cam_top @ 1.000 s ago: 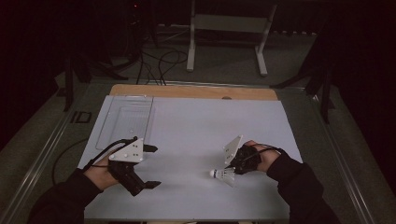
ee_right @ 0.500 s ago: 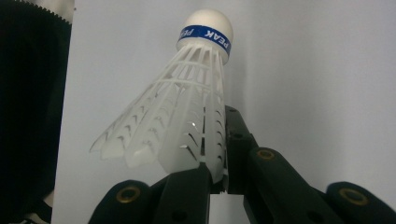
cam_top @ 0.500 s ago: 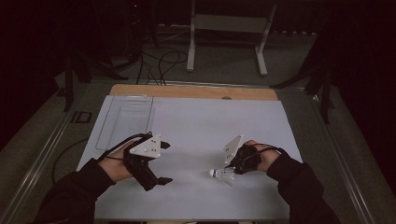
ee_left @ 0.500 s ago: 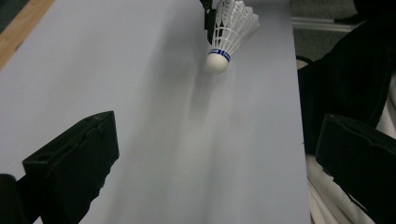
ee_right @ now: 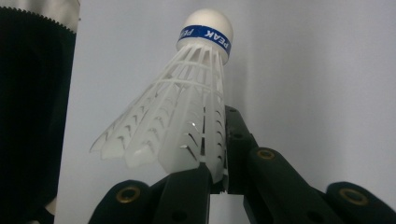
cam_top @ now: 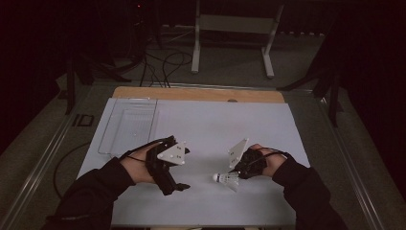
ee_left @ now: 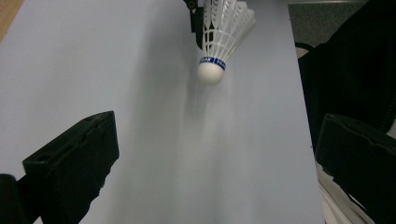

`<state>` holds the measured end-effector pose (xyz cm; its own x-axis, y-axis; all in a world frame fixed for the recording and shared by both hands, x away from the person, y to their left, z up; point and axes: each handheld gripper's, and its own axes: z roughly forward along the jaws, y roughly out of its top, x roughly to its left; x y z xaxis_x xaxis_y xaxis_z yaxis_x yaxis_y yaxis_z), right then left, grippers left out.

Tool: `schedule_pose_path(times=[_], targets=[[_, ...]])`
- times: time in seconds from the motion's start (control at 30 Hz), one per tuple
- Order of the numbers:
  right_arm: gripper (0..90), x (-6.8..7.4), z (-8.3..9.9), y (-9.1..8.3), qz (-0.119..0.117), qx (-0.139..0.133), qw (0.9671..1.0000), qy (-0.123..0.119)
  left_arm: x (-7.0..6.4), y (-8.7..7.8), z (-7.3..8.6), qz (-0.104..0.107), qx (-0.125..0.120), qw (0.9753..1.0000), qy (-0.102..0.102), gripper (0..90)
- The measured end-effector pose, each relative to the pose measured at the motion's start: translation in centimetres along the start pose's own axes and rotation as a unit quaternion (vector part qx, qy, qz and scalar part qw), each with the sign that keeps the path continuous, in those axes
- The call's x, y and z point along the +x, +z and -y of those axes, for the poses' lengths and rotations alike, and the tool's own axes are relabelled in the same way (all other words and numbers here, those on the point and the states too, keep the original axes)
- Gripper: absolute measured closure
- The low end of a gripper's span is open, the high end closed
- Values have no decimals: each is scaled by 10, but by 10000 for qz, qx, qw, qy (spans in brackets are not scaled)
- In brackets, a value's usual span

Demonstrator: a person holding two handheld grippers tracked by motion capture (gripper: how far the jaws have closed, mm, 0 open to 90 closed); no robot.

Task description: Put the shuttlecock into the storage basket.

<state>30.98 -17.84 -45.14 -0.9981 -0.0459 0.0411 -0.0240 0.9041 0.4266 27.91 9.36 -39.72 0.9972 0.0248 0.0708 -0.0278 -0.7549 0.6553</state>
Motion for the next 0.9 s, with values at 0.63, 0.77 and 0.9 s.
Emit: schedule_pose_path(times=[0.63,0.77,0.9], targets=[[897,1,-6,4,-78,-165,9998,52,3,40,-16,312,46,9993,215,11],[897,1,-7,4,-87,-174,9998,21,4,47,-18,376,28,9990,255,26],[897,2,-8,4,-91,-195,9998,43,3,54,-19,392,26,9987,322,51]])
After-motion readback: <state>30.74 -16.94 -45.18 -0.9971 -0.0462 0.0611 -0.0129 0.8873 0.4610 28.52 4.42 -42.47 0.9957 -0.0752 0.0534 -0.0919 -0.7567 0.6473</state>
